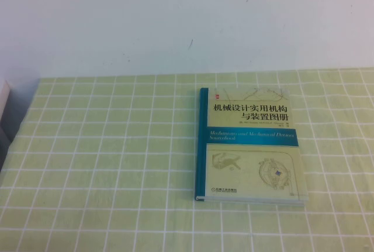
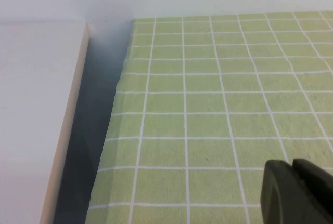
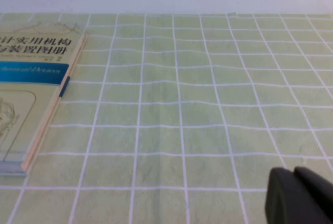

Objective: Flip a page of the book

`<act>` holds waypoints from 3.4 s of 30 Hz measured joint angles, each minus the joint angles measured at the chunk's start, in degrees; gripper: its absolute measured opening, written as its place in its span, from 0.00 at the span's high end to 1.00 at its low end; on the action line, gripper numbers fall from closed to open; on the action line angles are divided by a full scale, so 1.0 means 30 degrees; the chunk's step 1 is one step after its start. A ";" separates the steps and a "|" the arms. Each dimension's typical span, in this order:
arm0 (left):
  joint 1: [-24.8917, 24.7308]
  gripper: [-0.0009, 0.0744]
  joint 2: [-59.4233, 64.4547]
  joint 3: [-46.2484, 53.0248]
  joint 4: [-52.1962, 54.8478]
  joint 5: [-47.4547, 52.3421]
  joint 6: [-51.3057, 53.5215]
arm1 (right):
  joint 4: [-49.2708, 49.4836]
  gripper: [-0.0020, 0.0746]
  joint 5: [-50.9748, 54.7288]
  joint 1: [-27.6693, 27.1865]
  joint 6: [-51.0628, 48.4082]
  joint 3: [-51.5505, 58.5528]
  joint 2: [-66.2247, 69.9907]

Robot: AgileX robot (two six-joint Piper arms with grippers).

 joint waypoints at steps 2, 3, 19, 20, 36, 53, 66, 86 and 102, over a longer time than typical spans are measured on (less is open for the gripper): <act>0.0000 0.99 0.0000 0.0000 0.0000 0.0000 0.0000 | 0.0000 0.98 0.0000 0.0000 0.0000 0.0000 0.0000; 0.0000 0.99 0.0000 0.0000 0.0000 0.0000 0.0000 | 0.0000 0.98 0.0000 0.0000 0.0000 0.0000 0.0000; 0.0000 0.99 0.0000 0.0000 0.0000 0.0000 0.0000 | -0.0006 0.98 0.0000 0.0000 0.0000 0.0000 0.0000; 0.0000 0.99 0.0000 0.0000 0.0000 0.0000 0.0000 | -0.0006 0.98 0.0000 0.0000 0.0000 0.0000 0.0000; 0.0000 0.99 0.0000 0.0000 0.0556 -0.0034 0.0000 | -0.0039 0.98 0.0000 0.0000 0.0000 0.0000 0.0000; 0.0000 0.99 0.0000 0.0000 0.0556 -0.0034 0.0000 | -0.0039 0.98 0.0000 0.0000 0.0000 0.0000 0.0000; 0.0000 0.99 0.0000 0.0000 0.0556 -0.0034 0.0000 | -0.0039 0.98 0.0000 0.0000 0.0000 0.0000 0.0000; 0.0000 0.99 0.0000 0.0068 0.0151 -0.1032 0.0000 | -0.1818 0.98 -0.0276 0.0000 -0.0071 0.0037 0.0000; 0.0000 0.99 0.0000 0.0068 0.0021 -1.5013 0.0000 | -0.1929 0.98 -1.5476 0.0000 0.0681 0.0161 0.0000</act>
